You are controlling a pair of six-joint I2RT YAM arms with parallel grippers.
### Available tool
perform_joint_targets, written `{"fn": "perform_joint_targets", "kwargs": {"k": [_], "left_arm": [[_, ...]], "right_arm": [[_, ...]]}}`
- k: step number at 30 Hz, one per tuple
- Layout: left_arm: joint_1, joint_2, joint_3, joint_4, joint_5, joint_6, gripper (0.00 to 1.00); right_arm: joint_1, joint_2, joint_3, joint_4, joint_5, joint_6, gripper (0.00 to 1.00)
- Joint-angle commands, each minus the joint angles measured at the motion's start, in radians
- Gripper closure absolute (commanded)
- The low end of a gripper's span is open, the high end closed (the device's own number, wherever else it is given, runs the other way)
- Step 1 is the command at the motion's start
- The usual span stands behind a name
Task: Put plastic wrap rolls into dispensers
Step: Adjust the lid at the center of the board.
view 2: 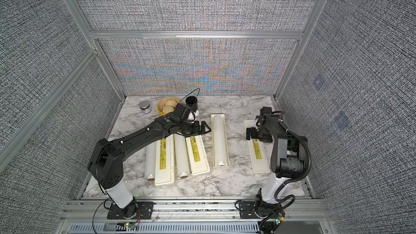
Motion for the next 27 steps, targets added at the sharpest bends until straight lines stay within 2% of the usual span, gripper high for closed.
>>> {"fn": "perform_joint_targets", "kwargs": {"k": [1,7,9,13,21,24,27], "left_arm": [[-0.001,-0.001,0.000,-0.008,0.009,0.001,0.02],[-0.001,0.003,-0.005,0.001,0.009,-0.002,0.02],[-0.003,0.004,-0.005,0.004,0.008,-0.002,0.02],[-0.003,0.006,-0.001,0.013,0.011,-0.005,0.02],[-0.005,0.008,0.015,0.017,0.013,-0.010,0.02],[-0.005,0.010,0.013,0.017,0.014,-0.010,0.02],[-0.006,0.009,0.010,0.017,0.014,-0.010,0.02]], "right_arm": [[-0.001,0.045,0.029,0.007,-0.023,-0.041,0.01],[0.035,0.074,0.022,0.015,0.084,-0.027,0.01],[0.055,0.079,0.021,0.016,0.135,-0.003,0.01],[0.101,0.080,0.011,0.015,0.163,0.068,0.02],[0.169,0.055,-0.053,0.033,0.142,0.191,0.09],[0.181,0.021,-0.061,0.023,0.120,0.195,0.08],[0.177,-0.007,-0.058,-0.005,0.151,0.190,0.02]]}}
